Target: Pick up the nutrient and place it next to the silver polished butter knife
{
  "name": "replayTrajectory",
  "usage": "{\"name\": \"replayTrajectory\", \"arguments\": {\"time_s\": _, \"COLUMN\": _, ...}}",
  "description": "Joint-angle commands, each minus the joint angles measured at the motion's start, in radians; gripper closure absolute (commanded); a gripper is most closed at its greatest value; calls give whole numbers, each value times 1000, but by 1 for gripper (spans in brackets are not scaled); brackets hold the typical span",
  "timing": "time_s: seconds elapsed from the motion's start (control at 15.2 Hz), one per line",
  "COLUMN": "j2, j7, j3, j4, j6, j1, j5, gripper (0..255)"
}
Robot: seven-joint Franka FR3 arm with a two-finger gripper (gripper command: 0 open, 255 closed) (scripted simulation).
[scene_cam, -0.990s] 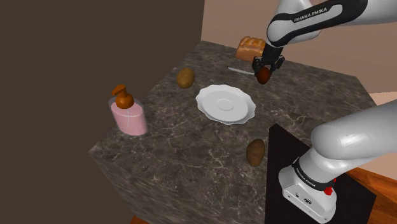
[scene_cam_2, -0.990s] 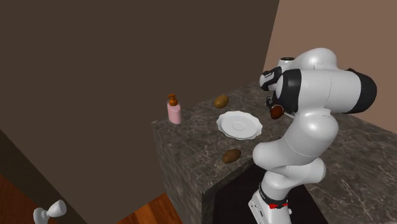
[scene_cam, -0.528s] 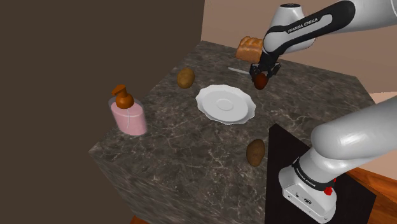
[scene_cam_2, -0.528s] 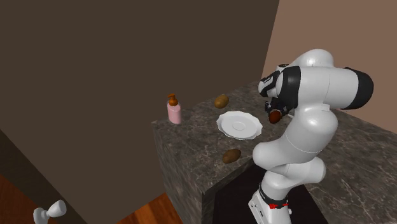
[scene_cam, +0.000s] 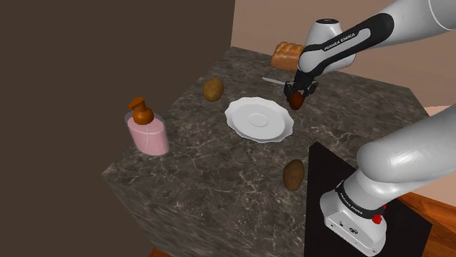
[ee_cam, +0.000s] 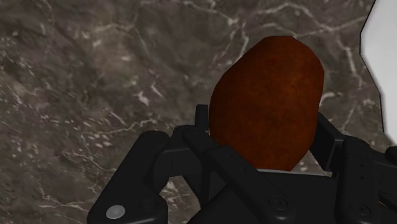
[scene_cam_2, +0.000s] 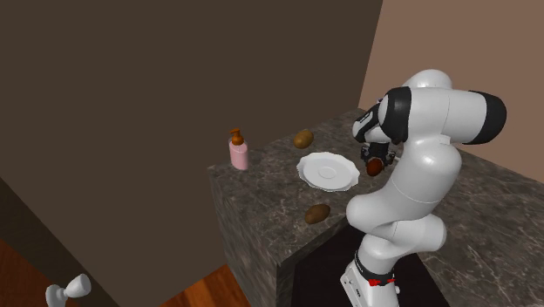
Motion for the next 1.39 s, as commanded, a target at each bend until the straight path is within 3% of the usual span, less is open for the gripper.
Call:
{"name": "replayTrajectory", "arguments": {"time_s": 0.0, "j2": 6, "j7": 3, "j3": 1, "j4": -7, "j6": 13, "j1": -1, "j5": -3, "gripper": 255}}
{"name": "replayTrajectory", "arguments": {"time_s": 0.46, "j2": 6, "j7": 3, "j3": 1, "j4": -7, "j6": 13, "j1": -1, "j5": -3, "gripper": 255}}
{"name": "replayTrajectory", "arguments": {"time_s": 0.53, "j2": 6, "j7": 3, "j3": 1, "j4": -7, "j6": 13, "j1": -1, "j5": -3, "gripper": 0}}
{"name": "replayTrajectory", "arguments": {"time_s": 0.86, "j2": 6, "j7": 3, "j3": 1, "j4": -7, "j6": 13, "j1": -1, "j5": -3, "gripper": 0}}
{"name": "replayTrajectory", "arguments": {"time_s": 1.12, "j2": -94, "j7": -19, "j3": 1, "j4": 39, "j6": -131, "j1": 15, "j5": 30, "gripper": 0}}
{"name": "replayTrajectory", "arguments": {"time_s": 1.32, "j2": -94, "j7": -19, "j3": 0, "j4": 39, "j6": -131, "j1": 15, "j5": 30, "gripper": 0}}
